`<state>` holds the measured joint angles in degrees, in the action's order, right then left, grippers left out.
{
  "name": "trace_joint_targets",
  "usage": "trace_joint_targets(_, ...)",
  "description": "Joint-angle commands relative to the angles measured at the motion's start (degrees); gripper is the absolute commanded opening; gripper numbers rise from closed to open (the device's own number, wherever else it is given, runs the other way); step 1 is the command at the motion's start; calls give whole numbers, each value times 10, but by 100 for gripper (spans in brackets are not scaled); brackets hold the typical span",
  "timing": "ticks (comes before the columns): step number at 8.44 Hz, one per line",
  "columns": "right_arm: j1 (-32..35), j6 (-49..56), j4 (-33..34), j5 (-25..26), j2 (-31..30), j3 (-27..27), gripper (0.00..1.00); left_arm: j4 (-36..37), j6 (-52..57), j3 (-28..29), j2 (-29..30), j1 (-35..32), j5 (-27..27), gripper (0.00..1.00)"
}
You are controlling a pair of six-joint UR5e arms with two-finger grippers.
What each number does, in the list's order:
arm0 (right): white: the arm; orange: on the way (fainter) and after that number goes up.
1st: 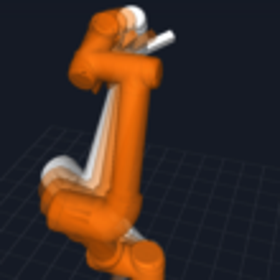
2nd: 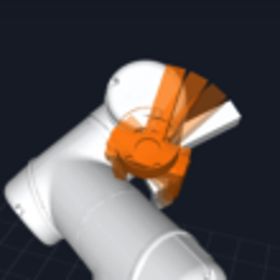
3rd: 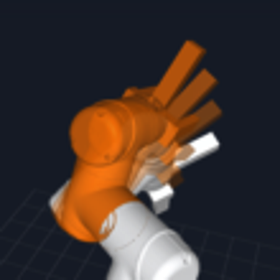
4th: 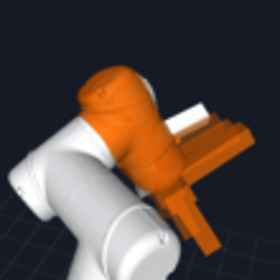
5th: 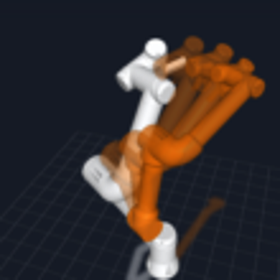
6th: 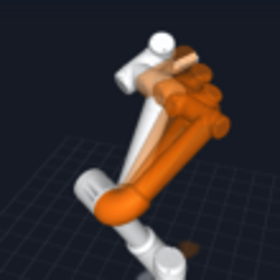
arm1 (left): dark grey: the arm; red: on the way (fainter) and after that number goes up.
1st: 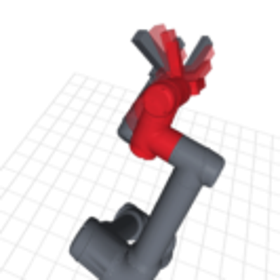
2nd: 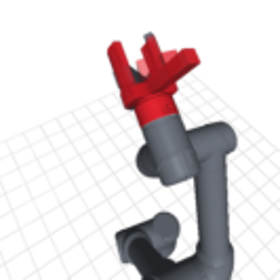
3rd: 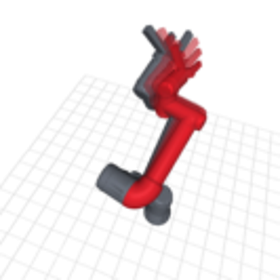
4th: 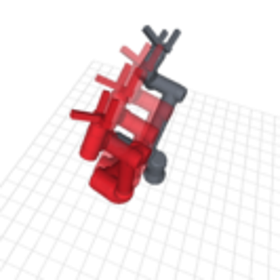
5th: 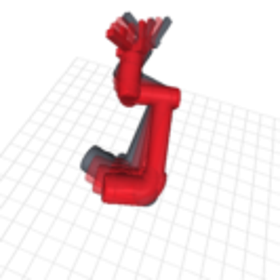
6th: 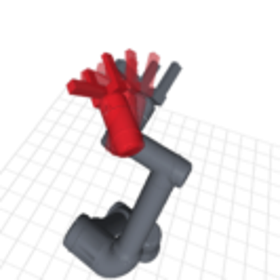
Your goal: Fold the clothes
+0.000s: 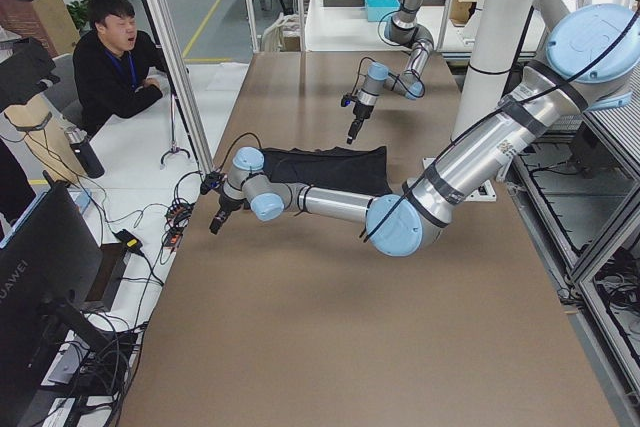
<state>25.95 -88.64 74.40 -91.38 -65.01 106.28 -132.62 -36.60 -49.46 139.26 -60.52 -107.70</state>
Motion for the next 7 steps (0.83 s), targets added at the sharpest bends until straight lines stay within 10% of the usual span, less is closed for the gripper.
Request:
trace_joint_targets(1,-19,71,131,5,37,-1,93,0,-1,0,0,1,0,95)
trace_joint_targets(7,29,154,185,12,162,-162,92,-1,-1,-1,-5,4,-1,95)
